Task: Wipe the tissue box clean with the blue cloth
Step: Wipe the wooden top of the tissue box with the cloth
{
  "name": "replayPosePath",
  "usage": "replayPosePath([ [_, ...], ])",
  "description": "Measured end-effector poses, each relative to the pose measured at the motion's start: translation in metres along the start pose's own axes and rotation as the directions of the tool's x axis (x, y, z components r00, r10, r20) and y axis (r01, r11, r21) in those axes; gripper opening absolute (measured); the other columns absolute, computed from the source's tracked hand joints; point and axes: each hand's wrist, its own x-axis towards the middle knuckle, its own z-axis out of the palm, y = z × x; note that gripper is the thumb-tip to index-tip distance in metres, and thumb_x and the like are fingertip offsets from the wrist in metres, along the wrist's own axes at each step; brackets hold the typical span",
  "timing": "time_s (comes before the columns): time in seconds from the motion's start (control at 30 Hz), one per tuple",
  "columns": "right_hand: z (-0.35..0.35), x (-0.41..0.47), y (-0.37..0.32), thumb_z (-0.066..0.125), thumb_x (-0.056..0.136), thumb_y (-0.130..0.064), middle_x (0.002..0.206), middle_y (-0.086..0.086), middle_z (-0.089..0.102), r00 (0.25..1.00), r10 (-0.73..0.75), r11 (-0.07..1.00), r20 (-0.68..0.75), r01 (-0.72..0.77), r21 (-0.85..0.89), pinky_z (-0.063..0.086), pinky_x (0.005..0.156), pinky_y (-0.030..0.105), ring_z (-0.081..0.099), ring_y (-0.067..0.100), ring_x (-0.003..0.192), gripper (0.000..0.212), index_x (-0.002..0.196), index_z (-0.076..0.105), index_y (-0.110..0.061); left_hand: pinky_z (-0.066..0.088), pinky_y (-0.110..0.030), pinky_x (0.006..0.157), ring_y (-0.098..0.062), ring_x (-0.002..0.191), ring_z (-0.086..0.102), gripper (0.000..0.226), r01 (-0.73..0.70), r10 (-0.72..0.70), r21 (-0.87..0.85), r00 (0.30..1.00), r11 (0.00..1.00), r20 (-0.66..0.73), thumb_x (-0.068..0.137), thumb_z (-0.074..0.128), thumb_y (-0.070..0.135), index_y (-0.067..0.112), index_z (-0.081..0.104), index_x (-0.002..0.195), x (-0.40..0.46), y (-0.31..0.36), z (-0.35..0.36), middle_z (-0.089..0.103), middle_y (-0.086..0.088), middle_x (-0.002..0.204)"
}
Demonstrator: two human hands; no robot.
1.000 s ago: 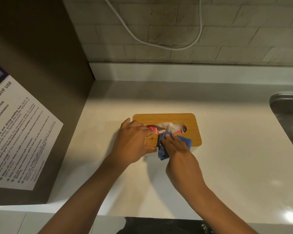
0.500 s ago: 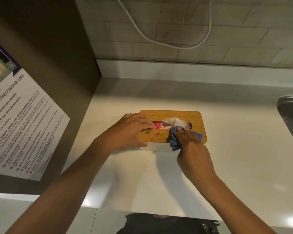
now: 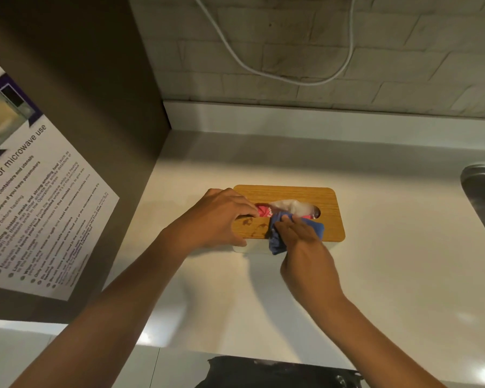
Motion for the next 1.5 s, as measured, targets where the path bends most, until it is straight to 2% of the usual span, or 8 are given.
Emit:
replayPosePath([
  [0.1,0.002,-0.014,0.005,0.073,0.045,0.025,0.113,0.018,0.069,0.997,-0.072,0.997,0.011,0.073,-0.003,0.048,0.089,0.045,0.063,0.038,0.109,0.068,0.110,0.070,0.003,0.026,-0.029,0.103,-0.012,0.134,0.046,0.071,-0.006,0.006,-0.012,1.000,1.000,-0.005,0.075,0.082,0.056,0.037,0.059,0.140,-0.002,-0.002,0.002,0.059,0.016,0.143],
  [0.23,-0.006,0.000,0.016,0.070,0.041,0.027,0.097,0.017,0.071,0.998,-0.020,1.000,-0.051,0.020,0.002,0.057,0.068,0.038,0.069,0.039,0.091,0.062,0.097,0.072,0.001,0.024,-0.028,0.098,-0.013,0.134,0.045,0.072,0.002,-0.003,-0.035,1.000,0.999,-0.021,0.074,0.083,0.056,0.036,0.060,0.140,-0.003,-0.002,0.003,0.060,0.014,0.143],
  [0.4,0.008,-0.005,-0.001,0.069,0.052,0.026,0.116,0.021,0.066,0.997,-0.052,0.998,0.052,0.051,0.025,0.047,0.092,0.049,0.060,0.042,0.113,0.064,0.112,0.068,0.004,0.026,-0.029,0.100,-0.014,0.133,0.047,0.072,0.008,-0.009,-0.026,0.999,1.000,-0.033,0.074,0.083,0.055,0.037,0.060,0.139,-0.003,-0.002,0.006,0.061,0.013,0.142],
  [0.57,-0.009,0.001,0.017,0.064,0.039,0.030,0.093,0.019,0.071,0.996,-0.064,0.998,-0.065,0.065,0.017,0.055,0.070,0.028,0.067,0.034,0.089,0.061,0.093,0.072,0.003,0.024,-0.028,0.096,-0.012,0.133,0.046,0.072,0.005,-0.007,-0.044,0.999,0.999,-0.047,0.074,0.083,0.055,0.037,0.059,0.140,-0.005,-0.003,0.009,0.061,0.014,0.142],
  [0.8,0.001,-0.012,0.006,0.071,0.048,0.026,0.115,0.017,0.068,0.998,-0.061,0.998,0.034,0.060,0.028,0.050,0.085,0.043,0.062,0.038,0.111,0.068,0.111,0.070,0.000,0.026,-0.029,0.094,-0.012,0.131,0.047,0.071,0.005,-0.006,-0.025,0.999,1.000,-0.041,0.073,0.078,0.059,0.038,0.059,0.139,-0.004,-0.006,0.011,0.061,0.015,0.141],
  [1.0,-0.011,0.000,0.016,0.067,0.048,0.026,0.097,0.013,0.072,0.999,-0.046,0.999,0.013,0.046,0.007,0.057,0.057,0.036,0.069,0.036,0.089,0.059,0.099,0.073,-0.003,0.028,-0.028,0.105,-0.008,0.141,0.028,0.099,0.049,-0.050,-0.043,0.998,0.998,-0.025,0.066,0.071,0.076,0.045,0.032,0.152,-0.006,-0.013,0.008,0.018,0.019,0.164],
  [1.13,-0.010,-0.003,0.019,0.068,0.053,0.024,0.110,0.014,0.070,0.999,-0.021,1.000,0.029,0.020,0.018,0.058,0.062,0.042,0.065,0.038,0.103,0.063,0.110,0.071,-0.003,0.011,-0.034,0.120,-0.005,0.154,0.004,0.116,0.103,-0.103,0.013,0.993,0.995,0.050,0.065,0.064,0.088,0.037,0.018,0.159,-0.006,-0.024,0.005,0.011,0.016,0.169],
  [1.5,-0.001,0.002,0.001,0.070,0.050,0.024,0.111,0.019,0.069,1.000,0.017,1.000,-0.006,-0.017,0.015,0.056,0.077,0.046,0.063,0.040,0.107,0.062,0.108,0.071,0.002,0.019,-0.032,0.117,-0.010,0.150,0.023,0.123,0.160,-0.154,-0.084,0.985,0.984,0.080,0.060,0.074,0.084,0.036,0.020,0.159,-0.002,-0.028,0.009,0.020,0.015,0.168],
])
